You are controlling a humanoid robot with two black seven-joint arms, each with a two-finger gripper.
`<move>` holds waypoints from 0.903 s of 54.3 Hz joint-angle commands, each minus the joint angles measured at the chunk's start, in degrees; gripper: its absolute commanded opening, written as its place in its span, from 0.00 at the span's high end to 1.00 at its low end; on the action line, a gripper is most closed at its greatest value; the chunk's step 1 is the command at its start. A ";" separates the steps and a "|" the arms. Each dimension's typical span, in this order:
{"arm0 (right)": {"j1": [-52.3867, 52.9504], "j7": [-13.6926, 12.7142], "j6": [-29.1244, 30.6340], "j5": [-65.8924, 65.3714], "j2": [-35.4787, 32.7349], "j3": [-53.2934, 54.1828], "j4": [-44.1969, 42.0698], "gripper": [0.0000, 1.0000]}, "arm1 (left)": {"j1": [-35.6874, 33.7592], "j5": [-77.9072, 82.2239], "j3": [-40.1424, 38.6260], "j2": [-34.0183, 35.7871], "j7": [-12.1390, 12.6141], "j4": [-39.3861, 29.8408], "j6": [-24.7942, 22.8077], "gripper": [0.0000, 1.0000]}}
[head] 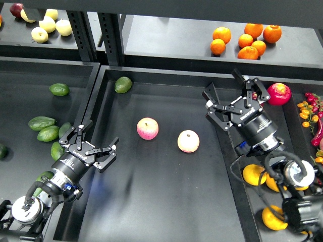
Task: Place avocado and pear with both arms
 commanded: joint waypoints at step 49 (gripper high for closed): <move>-8.64 -0.01 -9.95 -9.23 1.77 0.49 7.13 0.00 | -1.14 0.00 3.10 0.00 0.00 1.93 0.00 0.01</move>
